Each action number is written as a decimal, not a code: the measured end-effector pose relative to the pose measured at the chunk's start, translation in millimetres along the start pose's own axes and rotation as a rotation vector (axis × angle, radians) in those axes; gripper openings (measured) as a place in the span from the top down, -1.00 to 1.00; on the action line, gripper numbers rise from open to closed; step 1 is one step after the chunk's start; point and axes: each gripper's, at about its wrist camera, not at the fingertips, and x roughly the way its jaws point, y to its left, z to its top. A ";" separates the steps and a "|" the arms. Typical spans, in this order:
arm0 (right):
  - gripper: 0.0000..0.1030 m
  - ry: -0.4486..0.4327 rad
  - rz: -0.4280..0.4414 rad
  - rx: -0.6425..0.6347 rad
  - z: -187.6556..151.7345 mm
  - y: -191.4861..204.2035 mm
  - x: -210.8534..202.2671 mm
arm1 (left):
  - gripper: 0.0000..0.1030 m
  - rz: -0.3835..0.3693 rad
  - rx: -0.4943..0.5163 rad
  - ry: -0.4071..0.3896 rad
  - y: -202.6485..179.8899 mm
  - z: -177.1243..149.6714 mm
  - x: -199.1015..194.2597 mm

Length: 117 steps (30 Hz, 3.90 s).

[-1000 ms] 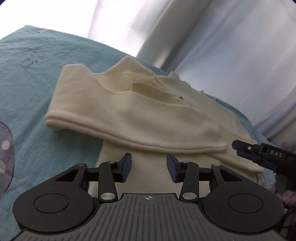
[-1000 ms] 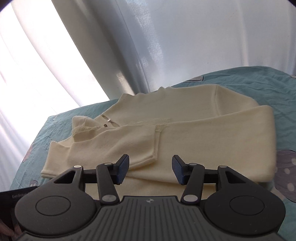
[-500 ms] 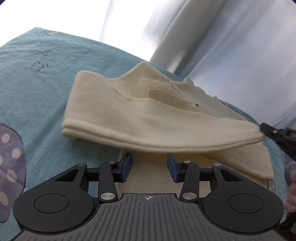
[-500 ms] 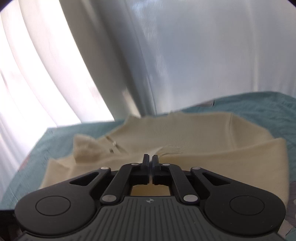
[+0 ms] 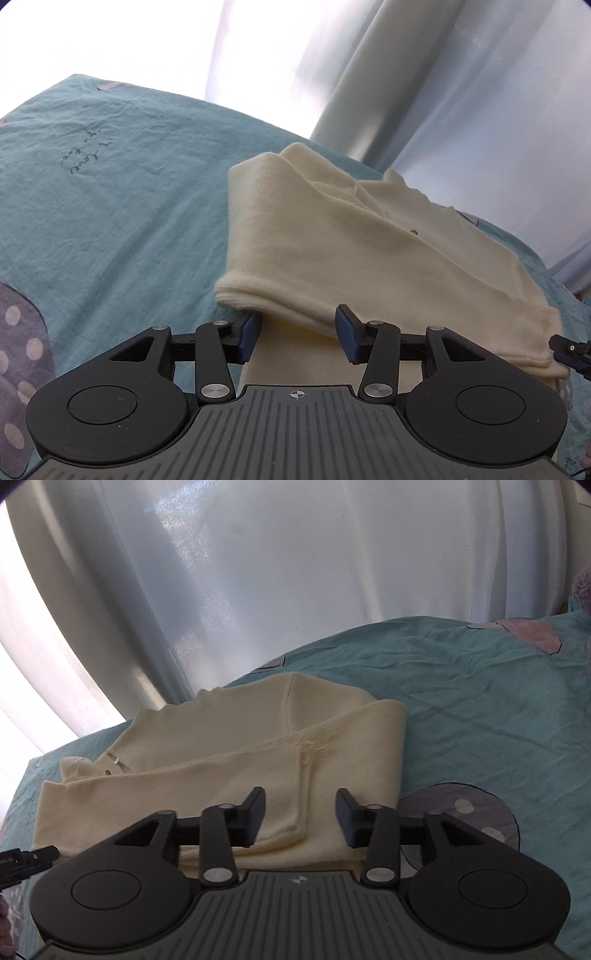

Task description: Fold small clothes

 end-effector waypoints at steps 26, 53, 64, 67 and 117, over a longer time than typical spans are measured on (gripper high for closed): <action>0.88 -0.109 -0.020 -0.288 -6.3 54.2 -1.7 | -0.14 0.036 -0.003 0.009 5.5 0.3 3.8; 0.74 -0.075 -0.048 -0.337 -4.4 70.4 30.6 | -0.39 0.017 0.291 -0.069 -79.1 21.7 30.5; 0.73 -0.042 -0.069 -0.402 -17.9 62.9 26.6 | -0.39 0.027 0.381 -0.024 -73.6 6.0 43.6; 0.73 -0.053 -0.085 -0.381 -23.6 46.8 17.8 | -0.39 0.026 0.387 -0.027 -73.4 6.0 45.6; 0.25 0.356 0.109 -0.091 -169.1 -45.1 -188.9 | -0.32 0.001 0.243 0.288 23.0 -150.2 -140.9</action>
